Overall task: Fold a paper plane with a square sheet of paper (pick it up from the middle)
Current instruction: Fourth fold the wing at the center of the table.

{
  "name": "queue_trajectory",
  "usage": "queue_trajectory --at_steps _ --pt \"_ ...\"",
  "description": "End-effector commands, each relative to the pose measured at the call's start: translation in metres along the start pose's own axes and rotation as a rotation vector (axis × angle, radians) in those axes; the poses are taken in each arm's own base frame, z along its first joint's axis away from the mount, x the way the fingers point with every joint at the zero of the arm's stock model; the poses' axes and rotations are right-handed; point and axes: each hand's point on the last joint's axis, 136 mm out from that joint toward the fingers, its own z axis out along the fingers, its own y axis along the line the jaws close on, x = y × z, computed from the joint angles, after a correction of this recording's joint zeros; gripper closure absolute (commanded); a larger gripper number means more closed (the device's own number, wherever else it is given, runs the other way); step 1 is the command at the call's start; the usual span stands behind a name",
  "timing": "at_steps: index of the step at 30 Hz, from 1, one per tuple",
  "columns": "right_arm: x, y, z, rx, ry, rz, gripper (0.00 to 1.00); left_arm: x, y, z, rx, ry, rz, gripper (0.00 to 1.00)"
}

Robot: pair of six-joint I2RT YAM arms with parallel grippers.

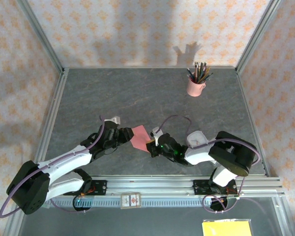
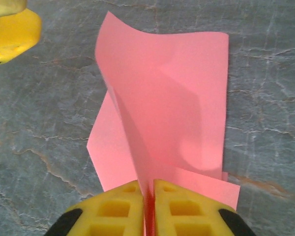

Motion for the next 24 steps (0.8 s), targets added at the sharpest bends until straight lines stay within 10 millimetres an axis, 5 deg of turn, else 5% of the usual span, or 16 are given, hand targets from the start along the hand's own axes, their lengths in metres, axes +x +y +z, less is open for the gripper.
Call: queue_trajectory --at_steps 1,15,24 --pt "-0.003 -0.009 -0.002 0.072 0.017 -0.090 0.85 -0.005 0.008 -0.002 -0.036 -0.019 0.006 0.64" --pt "0.008 -0.017 -0.003 0.157 0.080 -0.215 0.76 0.004 0.009 0.004 -0.005 0.018 -0.015 0.64" --pt "-0.003 -0.005 -0.006 0.111 0.034 -0.190 0.85 0.009 0.006 0.011 0.004 0.060 -0.016 0.64"
